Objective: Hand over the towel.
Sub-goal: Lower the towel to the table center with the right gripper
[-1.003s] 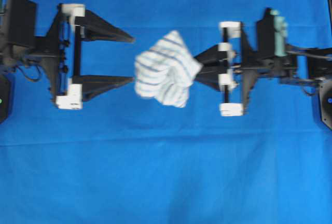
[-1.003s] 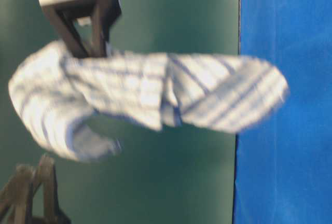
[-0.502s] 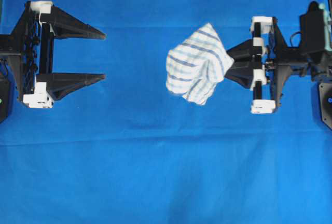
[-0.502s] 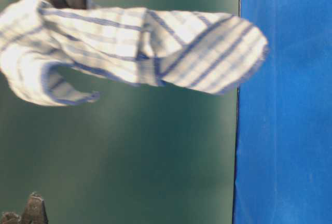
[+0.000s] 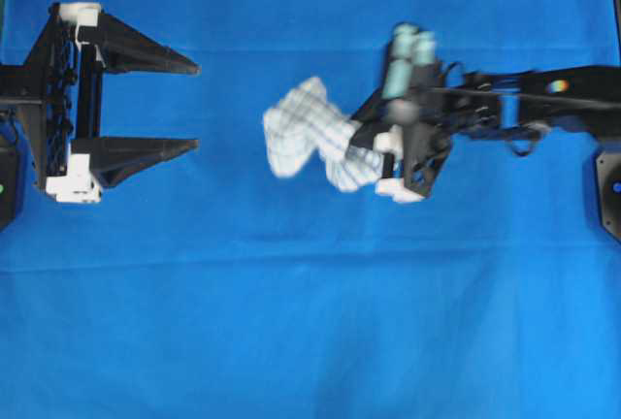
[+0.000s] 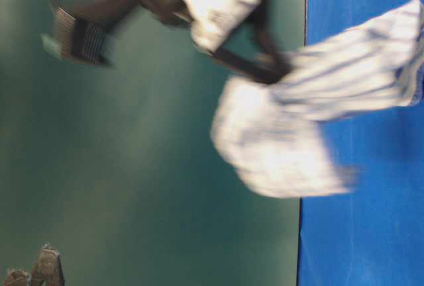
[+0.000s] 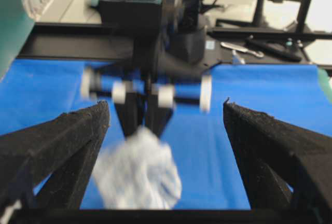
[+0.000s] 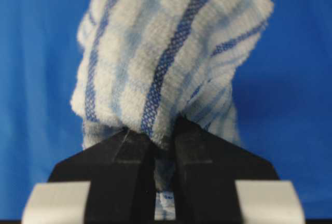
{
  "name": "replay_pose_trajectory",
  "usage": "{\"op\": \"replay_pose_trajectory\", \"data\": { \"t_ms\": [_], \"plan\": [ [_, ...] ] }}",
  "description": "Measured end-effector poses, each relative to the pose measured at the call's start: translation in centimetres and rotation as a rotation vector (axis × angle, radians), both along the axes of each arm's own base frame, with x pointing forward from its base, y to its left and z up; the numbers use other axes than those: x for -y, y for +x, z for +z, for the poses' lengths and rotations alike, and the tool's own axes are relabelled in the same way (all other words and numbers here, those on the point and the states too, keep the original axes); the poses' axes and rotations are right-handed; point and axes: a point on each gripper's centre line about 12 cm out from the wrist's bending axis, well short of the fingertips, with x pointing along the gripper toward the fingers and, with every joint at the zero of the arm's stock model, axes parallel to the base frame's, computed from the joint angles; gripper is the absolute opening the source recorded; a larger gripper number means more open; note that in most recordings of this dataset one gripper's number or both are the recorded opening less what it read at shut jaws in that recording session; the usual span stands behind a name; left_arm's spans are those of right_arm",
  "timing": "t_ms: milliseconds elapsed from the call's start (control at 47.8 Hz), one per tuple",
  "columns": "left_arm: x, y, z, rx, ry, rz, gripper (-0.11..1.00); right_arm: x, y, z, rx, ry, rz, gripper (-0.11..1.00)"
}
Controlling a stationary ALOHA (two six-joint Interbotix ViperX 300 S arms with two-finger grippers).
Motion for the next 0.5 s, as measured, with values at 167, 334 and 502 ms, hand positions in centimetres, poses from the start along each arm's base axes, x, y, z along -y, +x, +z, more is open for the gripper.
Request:
{"op": "replay_pose_trajectory", "data": {
  "t_ms": [167, 334, 502],
  "plan": [
    [0.0, 0.1, -0.1, -0.003, 0.000, -0.002, 0.90, 0.0, 1.1, -5.1, -0.146, 0.002, 0.016, 0.07],
    [0.0, 0.1, -0.3, -0.009, 0.000, 0.000, 0.90, 0.2, 1.8, -7.3, -0.198, 0.000, 0.022, 0.07],
    [0.0, 0.2, -0.5, -0.017, 0.000, 0.000, 0.90, 0.2, 1.9, -7.2, -0.195, -0.001, 0.022, 0.07]
  ]
}}
